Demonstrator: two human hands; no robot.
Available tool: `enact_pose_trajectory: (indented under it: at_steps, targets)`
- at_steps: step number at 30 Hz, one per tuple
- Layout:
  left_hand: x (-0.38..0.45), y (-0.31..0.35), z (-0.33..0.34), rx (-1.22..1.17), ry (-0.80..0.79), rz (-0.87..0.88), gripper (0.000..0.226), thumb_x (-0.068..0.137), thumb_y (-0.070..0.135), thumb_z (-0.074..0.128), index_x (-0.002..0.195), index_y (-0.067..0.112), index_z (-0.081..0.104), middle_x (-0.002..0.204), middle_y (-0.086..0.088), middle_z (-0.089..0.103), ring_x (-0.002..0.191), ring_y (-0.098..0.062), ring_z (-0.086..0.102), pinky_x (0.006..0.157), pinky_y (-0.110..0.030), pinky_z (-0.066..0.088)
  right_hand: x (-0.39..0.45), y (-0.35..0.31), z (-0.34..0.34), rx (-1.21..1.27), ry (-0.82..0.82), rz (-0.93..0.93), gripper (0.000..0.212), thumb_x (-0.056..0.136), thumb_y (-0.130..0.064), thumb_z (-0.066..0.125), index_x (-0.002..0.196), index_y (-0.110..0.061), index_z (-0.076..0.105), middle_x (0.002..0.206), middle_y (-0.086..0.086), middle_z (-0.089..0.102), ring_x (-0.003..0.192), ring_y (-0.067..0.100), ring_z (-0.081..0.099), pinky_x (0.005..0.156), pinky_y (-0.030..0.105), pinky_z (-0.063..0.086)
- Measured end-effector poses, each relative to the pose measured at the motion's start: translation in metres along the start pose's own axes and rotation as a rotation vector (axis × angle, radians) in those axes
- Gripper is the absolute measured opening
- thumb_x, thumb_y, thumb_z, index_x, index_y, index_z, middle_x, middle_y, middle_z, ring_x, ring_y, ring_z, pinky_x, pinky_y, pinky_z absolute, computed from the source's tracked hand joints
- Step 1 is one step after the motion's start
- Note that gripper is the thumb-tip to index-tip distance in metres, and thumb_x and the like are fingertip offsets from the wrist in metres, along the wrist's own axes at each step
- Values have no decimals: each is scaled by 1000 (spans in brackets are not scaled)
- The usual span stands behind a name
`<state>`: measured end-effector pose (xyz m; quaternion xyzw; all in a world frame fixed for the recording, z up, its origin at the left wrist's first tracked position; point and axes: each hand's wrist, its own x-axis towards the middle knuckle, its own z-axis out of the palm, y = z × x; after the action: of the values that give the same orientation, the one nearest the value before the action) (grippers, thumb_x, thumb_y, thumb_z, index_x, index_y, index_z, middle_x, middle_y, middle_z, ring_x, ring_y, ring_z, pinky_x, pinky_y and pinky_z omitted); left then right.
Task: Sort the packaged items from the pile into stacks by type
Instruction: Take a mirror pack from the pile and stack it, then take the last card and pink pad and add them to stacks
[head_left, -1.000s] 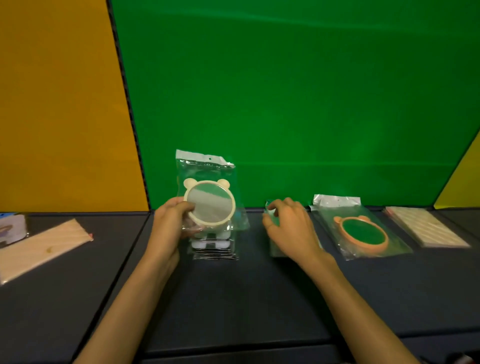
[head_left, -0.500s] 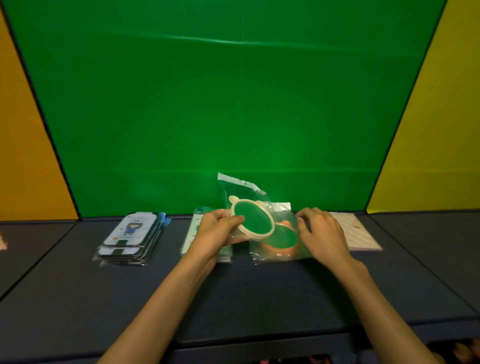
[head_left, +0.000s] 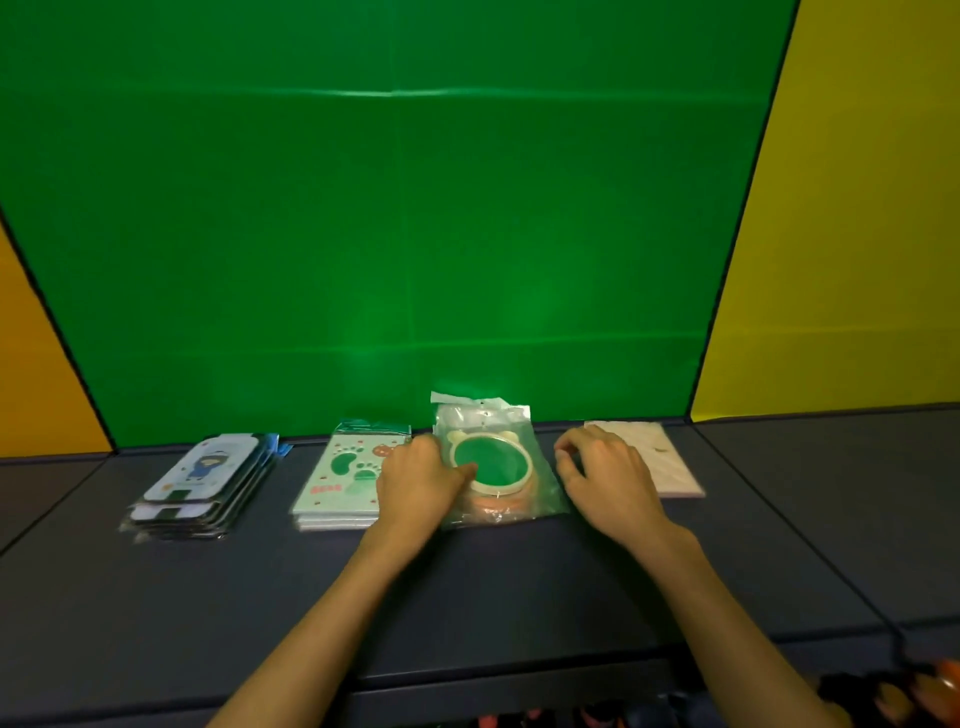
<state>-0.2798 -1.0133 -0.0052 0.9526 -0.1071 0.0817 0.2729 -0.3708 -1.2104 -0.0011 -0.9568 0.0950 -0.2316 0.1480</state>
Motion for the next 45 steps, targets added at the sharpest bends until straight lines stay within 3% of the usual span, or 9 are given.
enact_pose_trajectory:
  at_steps: [3, 7, 12, 16, 20, 23, 27, 34, 45]
  targets:
    - [-9, 3, -5, 155, 65, 56, 54, 79, 61, 68, 106, 15, 60, 97, -4, 68, 93, -26, 64, 67, -30, 40, 2, -5, 5, 29, -12, -36, 16, 97, -27, 51, 103, -22, 65, 101, -2, 64, 94, 18, 59, 86, 37, 47]
    - [-12, -13, -18, 159, 98, 180, 49, 87, 59, 58, 119, 21, 60, 110, -3, 67, 100, -27, 63, 75, -36, 48, 5, -21, 13, 50, -12, -85, 20, 98, -28, 50, 109, -22, 66, 107, -2, 66, 100, 19, 60, 98, 40, 40]
    - [-11, -61, -56, 201, 59, 330, 49, 92, 51, 52, 134, 25, 57, 136, 2, 58, 122, -24, 55, 96, -39, 48, 9, -69, 23, 173, -63, -183, 23, 98, -30, 50, 115, -24, 63, 115, -3, 62, 107, 20, 57, 88, 35, 43]
    - [-22, -109, -93, 227, 73, 273, 52, 94, 48, 53, 141, 27, 52, 146, 0, 52, 130, -24, 50, 102, -40, 46, 12, -122, 35, 222, -120, -274, 27, 98, -35, 50, 122, -28, 61, 122, -3, 58, 115, 19, 54, 96, 38, 43]
    - [-44, -162, -131, 296, 155, 189, 52, 93, 51, 53, 139, 28, 55, 143, -1, 55, 125, -27, 54, 96, -41, 49, 8, -186, 54, 252, -169, -371, 32, 98, -37, 52, 128, -27, 59, 129, -3, 54, 120, 18, 51, 99, 35, 39]
    - [-60, -206, -160, 338, 178, 124, 52, 92, 55, 47, 138, 31, 54, 141, 2, 56, 122, -26, 56, 91, -41, 50, -1, -238, 71, 240, -195, -426, 35, 99, -40, 50, 132, -28, 56, 132, -3, 52, 123, 19, 49, 100, 37, 38]
    - [-87, -271, -201, 369, 188, 55, 55, 94, 60, 38, 140, 32, 51, 144, 2, 53, 128, -25, 52, 96, -43, 49, -17, -309, 95, 211, -231, -473, 38, 99, -41, 47, 134, -28, 53, 136, -3, 48, 124, 22, 48, 101, 40, 38]
    - [-126, -382, -265, 382, 171, -15, 54, 96, 61, 38, 144, 37, 44, 149, 3, 47, 132, -23, 47, 101, -43, 45, -51, -425, 133, 199, -289, -497, 39, 99, -43, 47, 136, -29, 50, 134, -3, 48, 122, 21, 50, 100, 42, 41]
    - [-151, -525, -332, 376, 147, -93, 57, 95, 62, 36, 146, 36, 43, 149, 2, 46, 133, -24, 47, 102, -44, 45, -75, -551, 190, 118, -331, -446, 40, 99, -44, 46, 136, -28, 50, 135, -2, 49, 124, 21, 50, 100, 42, 41]
